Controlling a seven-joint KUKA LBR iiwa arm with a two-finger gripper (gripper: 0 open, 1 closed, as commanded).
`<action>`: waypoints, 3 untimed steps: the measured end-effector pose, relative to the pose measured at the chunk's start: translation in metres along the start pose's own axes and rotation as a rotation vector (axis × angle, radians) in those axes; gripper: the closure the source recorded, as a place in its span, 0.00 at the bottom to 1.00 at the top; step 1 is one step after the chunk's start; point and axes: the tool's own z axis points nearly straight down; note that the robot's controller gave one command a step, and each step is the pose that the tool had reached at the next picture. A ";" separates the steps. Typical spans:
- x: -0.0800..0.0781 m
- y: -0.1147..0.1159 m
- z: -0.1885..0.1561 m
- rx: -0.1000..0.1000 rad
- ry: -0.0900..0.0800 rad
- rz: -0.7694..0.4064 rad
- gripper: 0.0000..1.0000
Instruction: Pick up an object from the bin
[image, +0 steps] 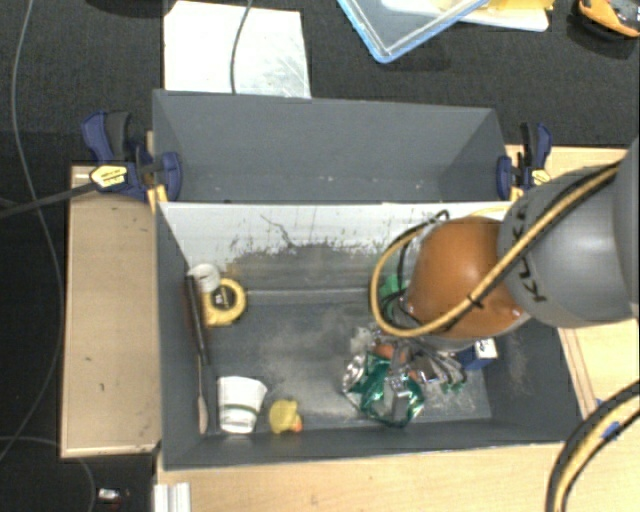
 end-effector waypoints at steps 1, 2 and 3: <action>-0.025 -0.028 0.013 -0.003 -0.006 0.355 1.00; -0.025 -0.028 0.013 -0.003 -0.006 0.356 1.00; -0.025 -0.064 0.010 -0.005 -0.009 0.388 1.00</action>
Offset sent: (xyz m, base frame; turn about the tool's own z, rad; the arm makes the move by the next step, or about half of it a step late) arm 0.0000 0.0000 0.0000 0.0000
